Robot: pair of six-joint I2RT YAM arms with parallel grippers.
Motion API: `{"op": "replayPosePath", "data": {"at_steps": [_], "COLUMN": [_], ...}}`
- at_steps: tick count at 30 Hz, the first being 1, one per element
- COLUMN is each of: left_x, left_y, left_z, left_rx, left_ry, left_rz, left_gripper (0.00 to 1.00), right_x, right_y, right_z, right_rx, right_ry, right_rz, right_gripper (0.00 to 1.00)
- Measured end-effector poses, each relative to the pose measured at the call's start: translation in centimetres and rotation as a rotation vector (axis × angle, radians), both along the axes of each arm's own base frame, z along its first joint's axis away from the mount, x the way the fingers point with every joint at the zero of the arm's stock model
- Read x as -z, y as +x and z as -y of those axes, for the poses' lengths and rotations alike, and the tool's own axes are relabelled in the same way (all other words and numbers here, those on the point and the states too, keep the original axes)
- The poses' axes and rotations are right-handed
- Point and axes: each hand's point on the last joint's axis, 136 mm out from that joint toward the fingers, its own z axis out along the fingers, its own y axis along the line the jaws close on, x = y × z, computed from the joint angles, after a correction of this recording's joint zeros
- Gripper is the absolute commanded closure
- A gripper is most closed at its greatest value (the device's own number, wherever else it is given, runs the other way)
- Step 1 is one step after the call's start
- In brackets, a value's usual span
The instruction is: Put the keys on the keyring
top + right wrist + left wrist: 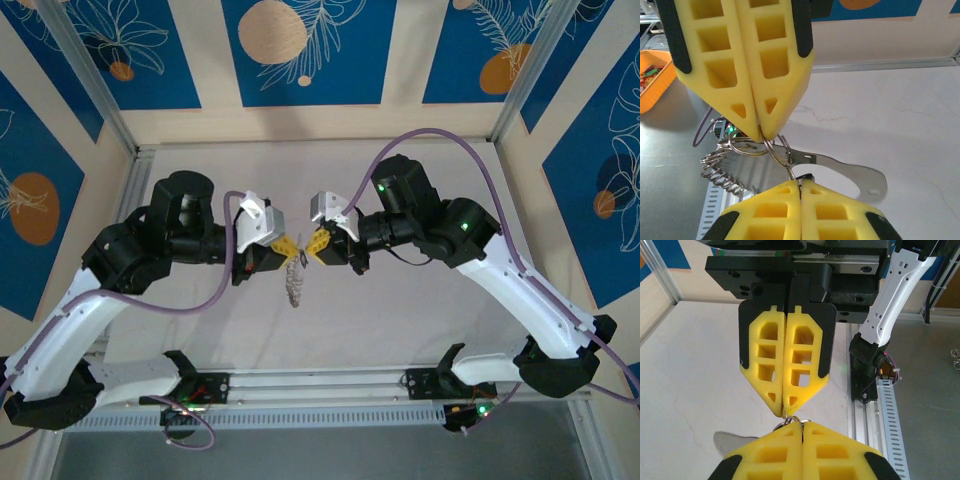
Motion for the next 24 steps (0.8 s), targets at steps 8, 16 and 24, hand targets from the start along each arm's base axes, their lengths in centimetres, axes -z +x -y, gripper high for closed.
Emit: {"op": "replayPosePath", "data": {"at_steps": [8,16,24], "left_x": [-0.8,-1.1,-1.3], "left_y": [-0.5,-0.4,-0.3], "left_z": [-0.2,0.0,0.1], "left_rx": [0.007,0.008,0.005], "left_ry": [-0.043,-0.065,-0.087], "left_rz": [0.01,0.021,0.019], "left_gripper": [1.0,1.0,1.0], "right_x": [1.5,1.3,-2.2], "right_y": [1.1,1.4,0.8], "right_z": [-1.1,-0.9,2.1], "right_rx": [0.011,0.039,0.108], "right_ry": [-0.034,-0.024,0.117], "right_rz": [-0.07,-0.077,0.043], "right_gripper": [0.77,0.6,0.49]}}
